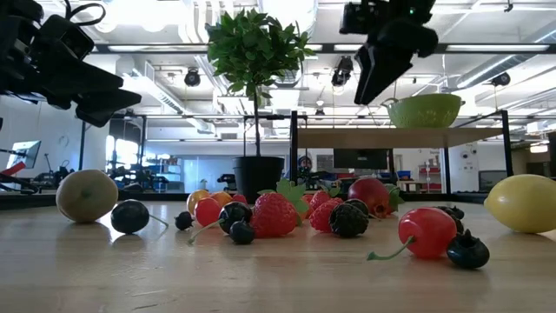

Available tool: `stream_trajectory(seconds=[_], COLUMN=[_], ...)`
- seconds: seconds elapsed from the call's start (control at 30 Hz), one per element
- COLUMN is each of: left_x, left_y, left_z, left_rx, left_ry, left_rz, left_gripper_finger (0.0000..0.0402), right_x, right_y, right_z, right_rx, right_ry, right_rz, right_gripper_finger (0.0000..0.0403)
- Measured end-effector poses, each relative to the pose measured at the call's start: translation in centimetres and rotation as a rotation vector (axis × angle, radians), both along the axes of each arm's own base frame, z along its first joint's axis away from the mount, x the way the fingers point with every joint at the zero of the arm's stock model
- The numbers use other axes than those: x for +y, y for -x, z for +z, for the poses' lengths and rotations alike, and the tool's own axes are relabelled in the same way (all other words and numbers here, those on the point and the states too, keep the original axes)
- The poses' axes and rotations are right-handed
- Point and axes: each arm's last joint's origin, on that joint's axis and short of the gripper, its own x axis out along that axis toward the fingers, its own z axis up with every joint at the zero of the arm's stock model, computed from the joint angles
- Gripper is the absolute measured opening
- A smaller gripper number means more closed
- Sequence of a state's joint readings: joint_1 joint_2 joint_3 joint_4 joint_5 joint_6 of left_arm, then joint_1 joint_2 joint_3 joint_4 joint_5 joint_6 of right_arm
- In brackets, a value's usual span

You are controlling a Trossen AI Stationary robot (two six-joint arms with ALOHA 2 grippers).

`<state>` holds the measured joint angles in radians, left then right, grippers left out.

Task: Pick & Place Fruit
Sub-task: Put the strawberry into the green strainer bowl on the shelf

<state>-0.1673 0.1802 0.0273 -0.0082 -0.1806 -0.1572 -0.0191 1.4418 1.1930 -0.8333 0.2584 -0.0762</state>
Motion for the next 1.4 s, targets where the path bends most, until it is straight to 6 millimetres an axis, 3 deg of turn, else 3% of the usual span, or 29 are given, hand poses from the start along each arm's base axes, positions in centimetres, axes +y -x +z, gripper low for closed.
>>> stream_trajectory(seconds=[0.23, 0.57, 0.8, 1.13, 1.4], left_x=[0.0, 0.0, 0.0, 0.0, 0.0], left_y=[0.0, 0.0, 0.0, 0.0, 0.0], left_z=[0.0, 0.0, 0.0, 0.0, 0.0], left_rx=[0.0, 0.0, -0.001, 0.0, 0.0], left_ry=[0.0, 0.0, 0.0, 0.0, 0.0], left_rz=[0.0, 0.0, 0.0, 0.0, 0.0], left_gripper_finger=[0.0229, 0.0229, 0.0229, 0.0229, 0.0229], right_x=[-1.4, -1.4, -1.4, -1.4, -1.2], right_y=[0.4, 0.6, 0.2, -0.7, 0.2], right_z=[-1.0, -2.7, -2.3, -1.3, -3.4], right_rx=[0.031, 0.051, 0.014, -0.091, -0.004], right_ry=[-0.058, -0.057, -0.053, -0.093, -0.103], right_rz=[-0.012, 0.021, 0.034, 0.077, 0.125], right_gripper_finger=[0.023, 0.0256, 0.0265, 0.0248, 0.0233])
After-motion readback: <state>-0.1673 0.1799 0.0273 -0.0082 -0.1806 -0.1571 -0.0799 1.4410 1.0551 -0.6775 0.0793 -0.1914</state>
